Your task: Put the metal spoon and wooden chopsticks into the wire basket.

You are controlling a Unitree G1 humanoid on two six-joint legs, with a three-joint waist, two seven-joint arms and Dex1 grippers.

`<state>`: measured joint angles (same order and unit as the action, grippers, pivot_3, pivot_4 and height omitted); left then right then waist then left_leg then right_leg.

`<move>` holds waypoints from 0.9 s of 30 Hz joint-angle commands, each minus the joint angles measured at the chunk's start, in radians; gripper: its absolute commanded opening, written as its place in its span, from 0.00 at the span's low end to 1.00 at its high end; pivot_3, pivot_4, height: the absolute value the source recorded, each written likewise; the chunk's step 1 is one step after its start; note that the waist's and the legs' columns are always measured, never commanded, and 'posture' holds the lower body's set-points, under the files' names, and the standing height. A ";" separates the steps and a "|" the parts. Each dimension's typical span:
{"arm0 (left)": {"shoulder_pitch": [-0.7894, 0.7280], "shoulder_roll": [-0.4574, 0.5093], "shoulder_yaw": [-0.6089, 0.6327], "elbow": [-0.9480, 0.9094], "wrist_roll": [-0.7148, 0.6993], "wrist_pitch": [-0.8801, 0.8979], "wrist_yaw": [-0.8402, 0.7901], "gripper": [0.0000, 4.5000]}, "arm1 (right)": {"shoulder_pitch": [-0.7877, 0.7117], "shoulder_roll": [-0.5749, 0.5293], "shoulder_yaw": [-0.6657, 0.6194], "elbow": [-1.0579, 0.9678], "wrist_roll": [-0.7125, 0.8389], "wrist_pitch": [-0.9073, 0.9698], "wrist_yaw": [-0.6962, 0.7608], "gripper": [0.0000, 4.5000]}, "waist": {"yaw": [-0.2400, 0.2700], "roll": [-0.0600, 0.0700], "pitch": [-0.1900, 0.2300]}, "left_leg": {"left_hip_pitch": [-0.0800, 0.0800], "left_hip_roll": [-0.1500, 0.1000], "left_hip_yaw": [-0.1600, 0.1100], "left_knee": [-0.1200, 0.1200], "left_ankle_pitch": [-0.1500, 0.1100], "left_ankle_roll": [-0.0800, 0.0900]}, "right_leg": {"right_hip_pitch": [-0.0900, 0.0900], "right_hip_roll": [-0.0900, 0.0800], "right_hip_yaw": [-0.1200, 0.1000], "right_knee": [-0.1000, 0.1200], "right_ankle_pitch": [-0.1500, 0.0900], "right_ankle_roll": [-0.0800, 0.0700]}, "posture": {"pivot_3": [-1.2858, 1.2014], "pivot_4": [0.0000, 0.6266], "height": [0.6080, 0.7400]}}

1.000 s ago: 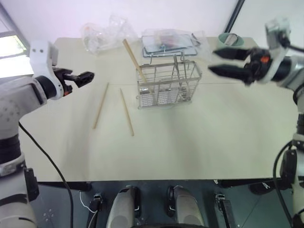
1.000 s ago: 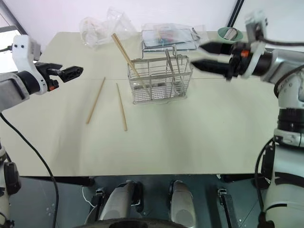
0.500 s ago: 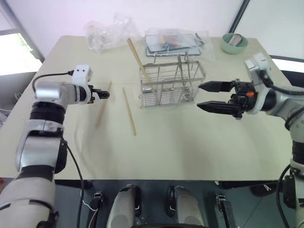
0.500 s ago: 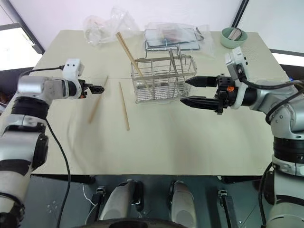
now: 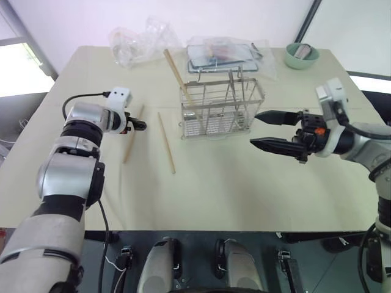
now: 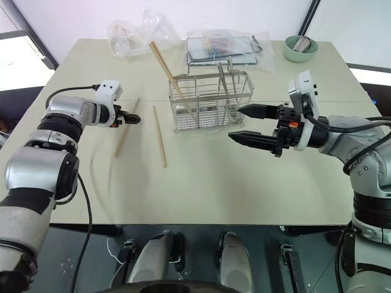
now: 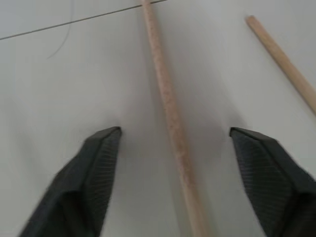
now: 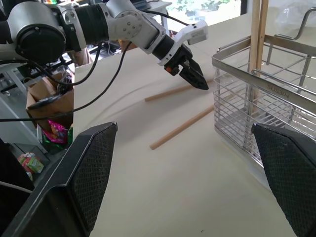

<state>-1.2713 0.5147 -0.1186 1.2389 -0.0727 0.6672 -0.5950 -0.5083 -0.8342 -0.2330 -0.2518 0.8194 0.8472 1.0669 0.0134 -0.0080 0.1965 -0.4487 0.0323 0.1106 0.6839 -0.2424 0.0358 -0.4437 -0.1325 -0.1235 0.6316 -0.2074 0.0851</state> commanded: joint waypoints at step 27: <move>0.059 -0.274 0.494 -1.119 -0.648 0.064 0.280 0.01 | -0.036 -0.047 -0.052 -0.017 0.091 0.097 -0.103 1.00 | -0.003 -0.004 0.002 | 0.004 -0.001 0.002 0.001 0.002 -0.002 | 0.005 -0.001 0.001 -0.001 0.002 0.004 | 0.52 0.24 0.75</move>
<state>-1.2229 0.2408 0.3938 0.2073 -0.6814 0.6923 -0.3278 -0.5382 -0.8705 -0.2477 -0.2355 0.8887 0.9482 0.9740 0.0107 -0.0123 0.1989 -0.4436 0.0314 0.1121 0.6854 -0.2408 0.0337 -0.4379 -0.1330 -0.1221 0.6317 -0.2050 0.0889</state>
